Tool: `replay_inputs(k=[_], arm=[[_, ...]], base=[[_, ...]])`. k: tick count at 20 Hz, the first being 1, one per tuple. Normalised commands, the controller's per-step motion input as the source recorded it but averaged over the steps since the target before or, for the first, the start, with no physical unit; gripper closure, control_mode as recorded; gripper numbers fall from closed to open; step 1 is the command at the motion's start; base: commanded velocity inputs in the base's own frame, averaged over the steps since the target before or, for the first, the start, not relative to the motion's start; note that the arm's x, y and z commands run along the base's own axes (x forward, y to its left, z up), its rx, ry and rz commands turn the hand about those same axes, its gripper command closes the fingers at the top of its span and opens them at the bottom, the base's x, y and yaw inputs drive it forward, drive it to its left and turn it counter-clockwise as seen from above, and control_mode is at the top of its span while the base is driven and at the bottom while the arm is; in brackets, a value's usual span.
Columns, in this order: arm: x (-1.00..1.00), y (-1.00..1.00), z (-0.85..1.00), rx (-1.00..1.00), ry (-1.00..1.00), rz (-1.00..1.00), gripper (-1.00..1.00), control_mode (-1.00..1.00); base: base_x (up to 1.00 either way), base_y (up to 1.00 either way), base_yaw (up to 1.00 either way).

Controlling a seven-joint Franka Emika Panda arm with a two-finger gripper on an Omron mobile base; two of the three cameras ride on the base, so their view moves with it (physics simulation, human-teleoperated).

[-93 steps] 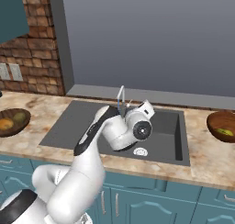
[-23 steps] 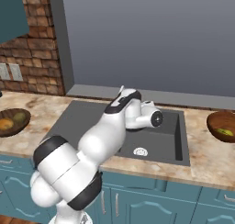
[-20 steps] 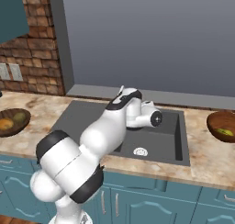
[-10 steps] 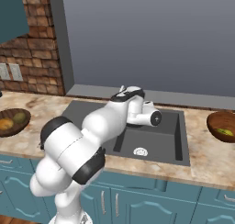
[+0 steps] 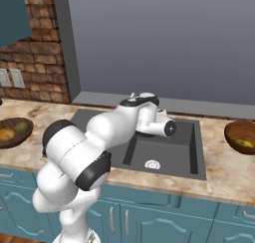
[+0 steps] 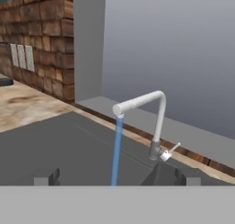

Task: Pick the potatos from the sink and place them in one bowl. Place the pear in the other bowl. Then turn off the sink faucet.

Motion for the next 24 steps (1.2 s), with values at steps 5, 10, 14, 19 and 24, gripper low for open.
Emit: replay_inputs(k=[5, 10, 14, 19, 24], arm=[[0.05, 0.16, 0.00, 0.00, 0.00, 0.00, -1.00, -1.00], [0.04, 0.05, 0.00, 0.00, 0.00, 0.00, -1.00, -1.00], [0.09, 0.00, 0.00, 0.00, 0.00, 0.00, -1.00, -1.00], [0.19, 0.00, 0.00, 0.00, 0.00, 0.00, -1.00, -1.00], [0.16, 0.00, 0.00, 0.00, 0.00, 0.00, -1.00, -1.00]], base=[[0.00, 0.00, 0.00], [0.00, 0.00, 0.00], [0.00, 0.00, 0.00], [0.00, 0.00, 0.00], [0.00, 0.00, 0.00]])
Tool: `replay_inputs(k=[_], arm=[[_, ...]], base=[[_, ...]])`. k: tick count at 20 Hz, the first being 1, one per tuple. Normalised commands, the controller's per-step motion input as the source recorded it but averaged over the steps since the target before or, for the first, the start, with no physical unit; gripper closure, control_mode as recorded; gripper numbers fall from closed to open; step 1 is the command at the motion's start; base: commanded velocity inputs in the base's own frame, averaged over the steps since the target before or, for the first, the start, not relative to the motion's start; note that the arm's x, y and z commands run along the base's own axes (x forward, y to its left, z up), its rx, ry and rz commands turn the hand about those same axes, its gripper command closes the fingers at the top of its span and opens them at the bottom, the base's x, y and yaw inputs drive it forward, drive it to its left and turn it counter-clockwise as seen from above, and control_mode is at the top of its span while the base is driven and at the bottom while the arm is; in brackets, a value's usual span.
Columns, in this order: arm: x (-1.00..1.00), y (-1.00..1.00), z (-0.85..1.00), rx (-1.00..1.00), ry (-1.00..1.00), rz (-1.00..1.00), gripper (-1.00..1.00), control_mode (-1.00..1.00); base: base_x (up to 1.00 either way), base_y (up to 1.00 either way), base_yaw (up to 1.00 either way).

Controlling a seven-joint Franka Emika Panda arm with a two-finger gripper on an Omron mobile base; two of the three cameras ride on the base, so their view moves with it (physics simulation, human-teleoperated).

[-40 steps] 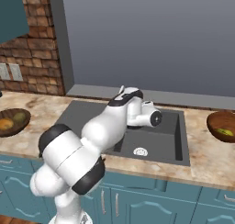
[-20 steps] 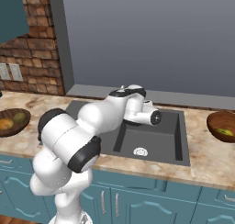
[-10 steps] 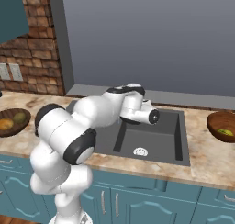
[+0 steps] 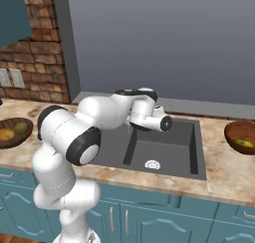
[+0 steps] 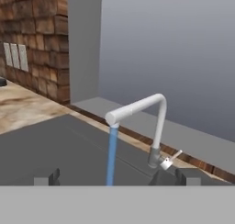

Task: Pick the potatos from the sink and place them in one bowl. Place the pear in the other bowl. Then turn off the sink faucet.

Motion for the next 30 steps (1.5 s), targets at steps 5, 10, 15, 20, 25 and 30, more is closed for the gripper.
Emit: replay_inputs(k=[5, 10, 15, 20, 25, 30], arm=[[0.17, 0.00, -0.03, 0.00, 0.00, 0.00, -1.00, -1.00], [0.16, 0.00, -0.10, 0.02, 0.00, 0.00, -1.00, -1.00], [0.07, 0.00, -0.03, 0.02, 0.00, 0.00, -1.00, -1.00], [0.02, 0.00, 0.00, 0.03, 0.00, 0.00, -1.00, -1.00], [0.07, 0.01, 0.00, 0.02, 0.00, 0.00, -1.00, -1.00], [0.11, 0.00, 0.00, 0.03, 0.00, 0.00, -1.00, -1.00]], base=[[0.00, 0.00, 0.00], [0.00, 0.00, 0.00], [0.00, 0.00, 0.00], [0.00, 0.00, 0.00], [0.00, 0.00, 0.00], [0.00, 0.00, 0.00]])
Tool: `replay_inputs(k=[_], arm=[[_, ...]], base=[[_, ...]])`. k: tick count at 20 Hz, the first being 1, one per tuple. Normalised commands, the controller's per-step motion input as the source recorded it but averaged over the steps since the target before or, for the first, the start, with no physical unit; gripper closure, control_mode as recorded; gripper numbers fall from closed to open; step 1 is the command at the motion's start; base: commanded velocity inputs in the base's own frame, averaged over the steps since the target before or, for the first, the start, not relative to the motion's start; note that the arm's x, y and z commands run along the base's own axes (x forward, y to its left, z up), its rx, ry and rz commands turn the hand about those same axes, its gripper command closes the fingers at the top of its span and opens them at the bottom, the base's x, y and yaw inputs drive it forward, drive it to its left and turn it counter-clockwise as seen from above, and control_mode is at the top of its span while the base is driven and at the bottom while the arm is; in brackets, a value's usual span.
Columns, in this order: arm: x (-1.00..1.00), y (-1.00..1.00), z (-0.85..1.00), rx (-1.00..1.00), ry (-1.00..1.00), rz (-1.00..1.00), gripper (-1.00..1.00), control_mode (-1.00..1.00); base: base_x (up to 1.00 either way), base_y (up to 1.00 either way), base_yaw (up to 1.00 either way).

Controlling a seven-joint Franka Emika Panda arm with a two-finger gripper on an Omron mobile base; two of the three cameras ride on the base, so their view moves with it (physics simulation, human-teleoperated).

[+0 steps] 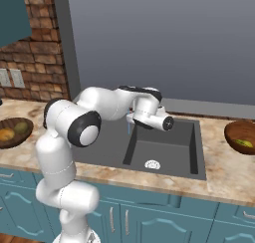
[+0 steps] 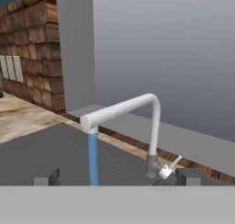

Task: Pick the potatos from the sink and place them in one bowl. Place the pear in the other bowl. Then turn off the sink faucet.

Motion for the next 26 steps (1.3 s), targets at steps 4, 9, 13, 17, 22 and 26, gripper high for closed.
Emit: replay_inputs(k=[4, 9, 13, 17, 22, 26], arm=[[0.11, 0.00, -0.07, 0.02, 0.00, 0.00, -1.00, -1.00], [0.17, 0.00, -0.15, 0.03, 0.00, 0.00, -1.00, -1.00], [0.16, 0.00, -0.06, 0.04, 0.00, 0.00, -1.00, -1.00], [0.18, 0.00, -0.05, 0.06, 0.00, 0.00, -1.00, -1.00], [0.22, 0.00, -0.10, 0.05, 0.00, 0.00, -1.00, -1.00], [0.19, 0.00, -0.16, 0.05, 0.00, 0.00, -1.00, -1.00]], base=[[0.00, 0.00, 0.00], [0.00, 0.00, 0.00], [0.00, 0.00, 0.00], [0.00, 0.00, 0.00], [0.00, 0.00, 0.00], [0.00, 0.00, 0.00]])
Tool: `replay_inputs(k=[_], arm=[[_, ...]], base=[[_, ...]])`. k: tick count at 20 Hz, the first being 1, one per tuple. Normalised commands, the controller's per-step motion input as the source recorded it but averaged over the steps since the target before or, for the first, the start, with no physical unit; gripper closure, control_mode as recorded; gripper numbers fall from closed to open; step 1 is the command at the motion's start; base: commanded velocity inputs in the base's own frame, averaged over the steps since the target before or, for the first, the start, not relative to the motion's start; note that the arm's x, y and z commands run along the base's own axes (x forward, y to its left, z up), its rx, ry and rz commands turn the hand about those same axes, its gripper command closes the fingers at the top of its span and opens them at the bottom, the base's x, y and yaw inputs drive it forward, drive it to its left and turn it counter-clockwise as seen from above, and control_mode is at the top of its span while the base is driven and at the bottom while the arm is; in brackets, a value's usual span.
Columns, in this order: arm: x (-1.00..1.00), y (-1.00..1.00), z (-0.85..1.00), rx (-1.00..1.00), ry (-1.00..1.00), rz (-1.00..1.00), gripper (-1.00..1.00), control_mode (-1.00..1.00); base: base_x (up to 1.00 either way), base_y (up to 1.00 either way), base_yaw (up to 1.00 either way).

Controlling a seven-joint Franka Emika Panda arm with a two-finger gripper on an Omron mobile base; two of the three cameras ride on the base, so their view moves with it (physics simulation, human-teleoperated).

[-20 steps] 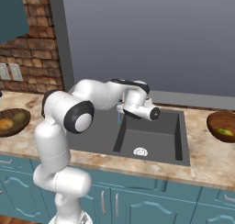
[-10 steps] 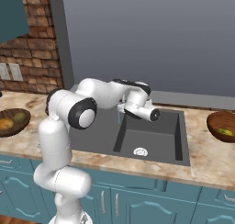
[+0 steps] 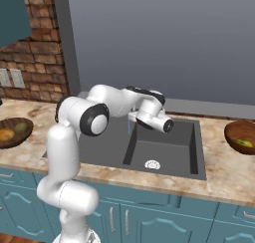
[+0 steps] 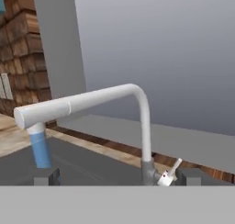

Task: Pick the potatos from the sink and place them in one bowl. Place the pear in the other bowl. Then turn off the sink faucet.

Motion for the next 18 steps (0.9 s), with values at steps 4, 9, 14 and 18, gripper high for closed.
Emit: replay_inputs(k=[4, 9, 14, 18], arm=[[0.19, 0.00, -0.12, 0.04, 0.00, 0.00, -1.00, -1.00], [0.24, 0.00, -0.07, 0.05, 0.00, 0.00, -1.00, -1.00], [0.17, 0.00, -0.10, 0.04, 0.00, 0.00, -1.00, -1.00], [0.14, 0.00, -0.14, 0.03, 0.00, 0.00, -1.00, -1.00]], base=[[0.00, 0.00, 0.00], [0.00, 0.00, 0.00], [0.00, 0.00, 0.00], [0.00, 0.00, 0.00]])
